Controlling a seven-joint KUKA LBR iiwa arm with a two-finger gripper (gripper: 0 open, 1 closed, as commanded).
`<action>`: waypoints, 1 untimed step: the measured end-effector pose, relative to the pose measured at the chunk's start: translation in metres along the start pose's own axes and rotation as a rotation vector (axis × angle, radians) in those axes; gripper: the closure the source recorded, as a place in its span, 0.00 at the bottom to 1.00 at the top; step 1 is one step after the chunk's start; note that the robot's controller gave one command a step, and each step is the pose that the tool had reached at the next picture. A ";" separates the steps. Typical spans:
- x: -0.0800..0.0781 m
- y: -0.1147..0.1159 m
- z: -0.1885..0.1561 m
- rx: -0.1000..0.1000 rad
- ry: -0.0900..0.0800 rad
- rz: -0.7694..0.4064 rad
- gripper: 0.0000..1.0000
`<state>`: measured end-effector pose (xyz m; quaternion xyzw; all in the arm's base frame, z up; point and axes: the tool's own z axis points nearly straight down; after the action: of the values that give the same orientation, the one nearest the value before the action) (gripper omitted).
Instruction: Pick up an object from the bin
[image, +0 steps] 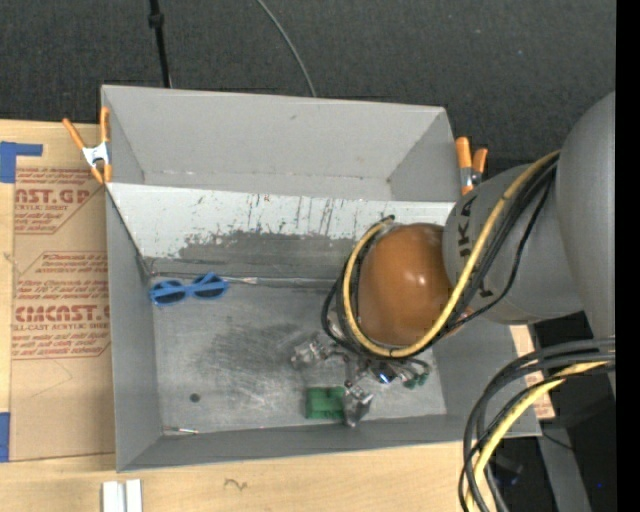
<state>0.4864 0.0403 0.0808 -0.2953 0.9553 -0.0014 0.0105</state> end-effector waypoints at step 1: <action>0.004 0.001 0.002 -0.007 0.013 0.007 1.00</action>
Offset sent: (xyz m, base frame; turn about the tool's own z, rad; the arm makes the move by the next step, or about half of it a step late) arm 0.0000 0.0000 0.0000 0.0000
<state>0.4824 0.0387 0.0790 -0.2922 0.9563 -0.0001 0.0034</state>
